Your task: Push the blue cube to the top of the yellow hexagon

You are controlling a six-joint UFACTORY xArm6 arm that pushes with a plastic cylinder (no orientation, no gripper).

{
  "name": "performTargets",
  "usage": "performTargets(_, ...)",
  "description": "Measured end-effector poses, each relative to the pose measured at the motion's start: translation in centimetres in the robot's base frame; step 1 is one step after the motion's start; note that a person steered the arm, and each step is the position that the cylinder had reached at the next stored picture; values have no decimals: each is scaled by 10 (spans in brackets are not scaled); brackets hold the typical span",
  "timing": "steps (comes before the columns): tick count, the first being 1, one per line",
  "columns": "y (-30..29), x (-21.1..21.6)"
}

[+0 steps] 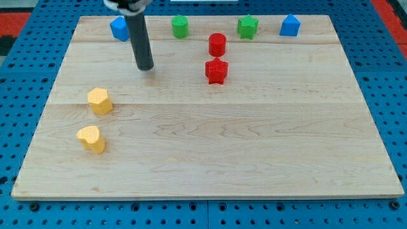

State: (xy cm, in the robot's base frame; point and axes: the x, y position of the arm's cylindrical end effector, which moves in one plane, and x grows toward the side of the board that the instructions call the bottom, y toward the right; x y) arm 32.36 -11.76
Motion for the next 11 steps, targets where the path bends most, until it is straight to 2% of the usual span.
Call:
performTargets(2,-2,-119)
performTargets(3,-46,-132)
performTargets(5,-27,-101)
performTargets(7,-79,-130)
performTargets(9,-42,-69)
performTargets(10,-54,-37)
performTargets(11,-36,-30)
